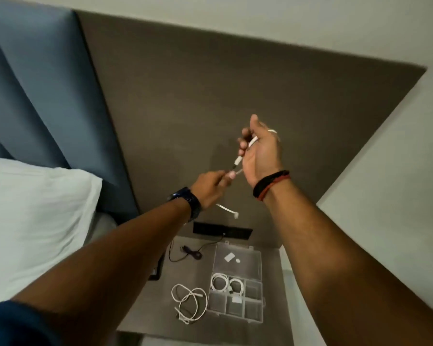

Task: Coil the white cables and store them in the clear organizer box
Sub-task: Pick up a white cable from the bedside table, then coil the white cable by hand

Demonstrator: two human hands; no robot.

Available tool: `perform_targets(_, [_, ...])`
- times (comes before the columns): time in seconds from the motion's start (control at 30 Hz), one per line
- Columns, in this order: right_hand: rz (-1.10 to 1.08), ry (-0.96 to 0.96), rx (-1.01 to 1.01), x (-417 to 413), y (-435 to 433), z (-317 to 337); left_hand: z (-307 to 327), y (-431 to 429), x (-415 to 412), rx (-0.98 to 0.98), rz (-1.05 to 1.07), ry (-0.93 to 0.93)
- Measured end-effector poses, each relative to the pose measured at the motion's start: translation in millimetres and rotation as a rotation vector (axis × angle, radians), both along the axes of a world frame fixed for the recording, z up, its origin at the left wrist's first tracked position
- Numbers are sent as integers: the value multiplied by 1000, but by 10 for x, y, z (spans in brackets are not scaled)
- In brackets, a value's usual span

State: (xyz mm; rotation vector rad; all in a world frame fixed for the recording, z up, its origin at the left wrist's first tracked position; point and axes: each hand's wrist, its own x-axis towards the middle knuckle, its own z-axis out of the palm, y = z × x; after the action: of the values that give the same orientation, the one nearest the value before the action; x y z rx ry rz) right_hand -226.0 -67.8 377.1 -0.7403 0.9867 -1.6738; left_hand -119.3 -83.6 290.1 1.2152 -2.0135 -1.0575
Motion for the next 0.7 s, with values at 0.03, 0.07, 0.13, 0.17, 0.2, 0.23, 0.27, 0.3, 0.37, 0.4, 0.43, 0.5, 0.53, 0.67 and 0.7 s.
perform_targets(0.03, [-149,228,-19,22,-3,140,225,20,-14,-20,-45,-37])
perform_targets(0.07, [-278,486,-50,16,-11,260,448,20,-26,-69,-86,-93])
perform_targets(0.13, [-373,954,-143,-19,7,407,833,-7,-18,-198,-146,-231])
perform_targets(0.17, [-376,1146,-162,-42,31,473,1018,-16,2,-257,-158,-298])
perform_targets(0.2, [-386,1315,-152,-76,38,535,1188,-29,35,-303,-160,-359])
perform_targets(0.23, [-405,1474,-114,-98,48,619,1350,-41,76,-342,-154,-419])
perform_targets(0.27, [-407,1621,-62,-125,48,698,1480,-58,119,-382,-142,-487])
perform_targets(0.3, [-389,1762,-9,-134,72,804,1607,-79,174,-441,-127,-565])
perform_targets(0.37, [-252,1998,95,-143,117,978,1794,-113,290,-624,-104,-718])
perform_targets(0.4, [-143,2051,155,-140,129,1070,1877,-125,349,-729,-98,-778])
perform_targets(0.43, [-24,2027,226,-129,150,1136,1931,-135,403,-802,-95,-815])
perform_targets(0.5, [189,1722,332,-97,172,1259,2008,-154,491,-853,-77,-844])
perform_targets(0.53, [268,1509,348,-87,182,1310,2019,-157,519,-830,-67,-833])
perform_targets(0.67, [555,785,272,-76,241,1494,1994,-116,481,-578,-30,-570])
perform_targets(0.7, [613,655,235,-65,260,1526,1986,-93,438,-516,-15,-483])
